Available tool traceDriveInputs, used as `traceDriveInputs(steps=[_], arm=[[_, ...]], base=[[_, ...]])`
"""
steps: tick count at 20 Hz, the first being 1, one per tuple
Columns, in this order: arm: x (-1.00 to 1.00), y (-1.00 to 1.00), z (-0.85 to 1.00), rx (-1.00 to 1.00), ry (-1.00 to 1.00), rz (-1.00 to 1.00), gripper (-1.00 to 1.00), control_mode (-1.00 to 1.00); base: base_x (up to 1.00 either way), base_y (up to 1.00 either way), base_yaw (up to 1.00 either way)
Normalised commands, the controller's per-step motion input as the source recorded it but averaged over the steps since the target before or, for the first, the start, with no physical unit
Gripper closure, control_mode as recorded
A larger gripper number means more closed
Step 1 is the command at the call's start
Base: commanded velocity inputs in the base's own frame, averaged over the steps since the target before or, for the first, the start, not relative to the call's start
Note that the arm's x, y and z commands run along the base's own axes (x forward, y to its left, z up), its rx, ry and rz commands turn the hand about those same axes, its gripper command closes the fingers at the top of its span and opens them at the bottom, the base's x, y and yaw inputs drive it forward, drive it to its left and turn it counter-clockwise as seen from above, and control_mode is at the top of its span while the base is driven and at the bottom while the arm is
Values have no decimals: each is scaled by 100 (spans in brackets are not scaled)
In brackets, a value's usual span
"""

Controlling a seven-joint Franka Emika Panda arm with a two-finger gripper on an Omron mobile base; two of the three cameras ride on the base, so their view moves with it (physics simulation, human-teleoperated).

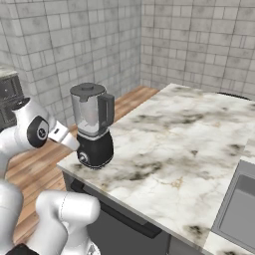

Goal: Grab the onions from the fridge, place them in the blender, close the lid, and turn on the blender to create a marinade.

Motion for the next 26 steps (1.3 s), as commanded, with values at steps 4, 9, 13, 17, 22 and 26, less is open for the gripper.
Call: traceDriveInputs(steps=[4, 9, 13, 17, 22, 26], arm=[[23, 0, -23, 2, 0, 0, -100, -100], [22, 0, -6, 1, 1, 0, 100, -100], [20, 0, 0, 0, 3, 0, 100, -100], [16, 0, 0, 0, 3, 0, 100, -100], [10, 6, -8, 0, 4, 0, 100, -100], [11, 1, -24, 0, 3, 0, 100, -100]], base=[[0, 0, 0], [0, 0, 0], [0, 0, 0], [0, 0, 0], [0, 0, 0], [0, 0, 0]])
